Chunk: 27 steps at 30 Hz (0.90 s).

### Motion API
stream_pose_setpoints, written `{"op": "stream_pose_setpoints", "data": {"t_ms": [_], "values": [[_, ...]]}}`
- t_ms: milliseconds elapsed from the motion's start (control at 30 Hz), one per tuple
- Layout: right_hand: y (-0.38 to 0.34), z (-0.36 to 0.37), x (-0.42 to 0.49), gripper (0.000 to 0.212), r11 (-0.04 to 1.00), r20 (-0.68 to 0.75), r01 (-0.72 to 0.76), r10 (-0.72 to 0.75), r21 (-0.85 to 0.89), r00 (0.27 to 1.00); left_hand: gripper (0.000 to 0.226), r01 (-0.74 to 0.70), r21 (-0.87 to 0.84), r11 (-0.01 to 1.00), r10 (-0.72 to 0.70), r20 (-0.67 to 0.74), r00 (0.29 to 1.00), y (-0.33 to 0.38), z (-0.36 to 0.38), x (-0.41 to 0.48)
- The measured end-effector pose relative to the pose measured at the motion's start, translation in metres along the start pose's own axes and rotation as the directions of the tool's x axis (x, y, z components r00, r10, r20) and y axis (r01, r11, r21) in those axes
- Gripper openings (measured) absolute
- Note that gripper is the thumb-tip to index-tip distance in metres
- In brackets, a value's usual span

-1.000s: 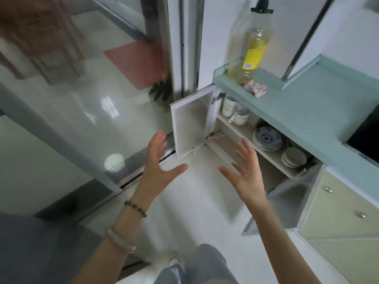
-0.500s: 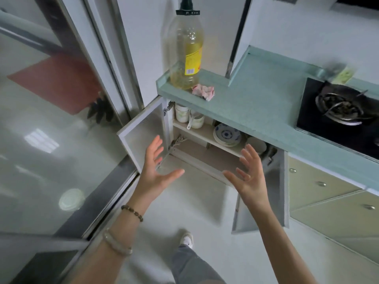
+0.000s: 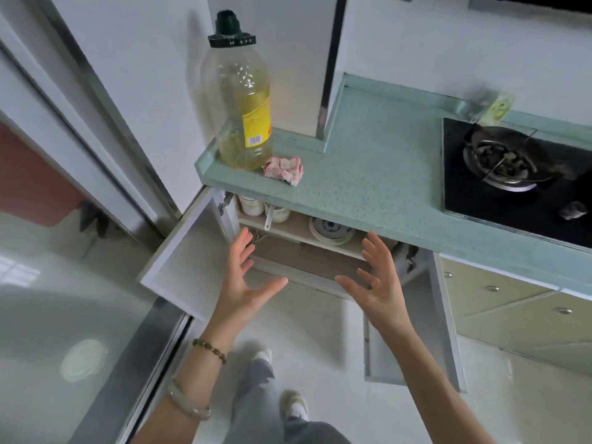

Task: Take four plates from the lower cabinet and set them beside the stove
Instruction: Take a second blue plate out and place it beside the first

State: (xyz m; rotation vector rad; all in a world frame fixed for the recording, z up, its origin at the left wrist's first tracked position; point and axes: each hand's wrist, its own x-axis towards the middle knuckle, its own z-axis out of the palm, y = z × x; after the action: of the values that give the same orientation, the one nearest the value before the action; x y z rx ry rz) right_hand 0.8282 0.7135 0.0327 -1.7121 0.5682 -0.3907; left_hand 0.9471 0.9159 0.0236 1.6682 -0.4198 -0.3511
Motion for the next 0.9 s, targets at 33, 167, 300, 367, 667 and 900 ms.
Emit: {"op": "stream_pose_setpoints", "data": {"t_ms": [33,167,300,367,667,900], "values": [[0.002,0.002,0.006,0.089,1.000,-0.022,-0.010,0.010,-0.001,1.000,0.100,0.005,0.002,1.000,-0.005,0.025,1.000,-0.003,0.001,0.013],[0.010,0.013,0.035,0.086,0.998,-0.099,-0.065,0.064,-0.004,0.993,0.098,0.005,0.020,1.000,-0.008,0.125,0.992,-0.016,0.002,0.067],[0.013,0.025,0.072,0.084,0.994,-0.183,-0.110,0.107,-0.004,0.977,0.102,-0.002,0.043,0.999,-0.007,0.216,0.976,-0.028,-0.005,0.121],[0.019,0.033,0.091,0.082,0.992,-0.199,-0.123,0.120,-0.006,0.973,0.099,-0.001,0.052,0.999,-0.011,0.233,0.972,-0.037,-0.007,0.146],[0.064,0.041,0.128,0.074,0.981,-0.211,-0.193,0.187,-0.009,0.959,0.098,0.100,0.053,0.994,-0.108,0.200,0.974,-0.090,0.002,0.172],[0.144,0.044,0.136,0.059,0.981,-0.207,-0.194,0.186,-0.016,0.960,0.102,0.122,0.089,0.989,-0.138,0.197,0.971,-0.170,0.025,0.170]]}}
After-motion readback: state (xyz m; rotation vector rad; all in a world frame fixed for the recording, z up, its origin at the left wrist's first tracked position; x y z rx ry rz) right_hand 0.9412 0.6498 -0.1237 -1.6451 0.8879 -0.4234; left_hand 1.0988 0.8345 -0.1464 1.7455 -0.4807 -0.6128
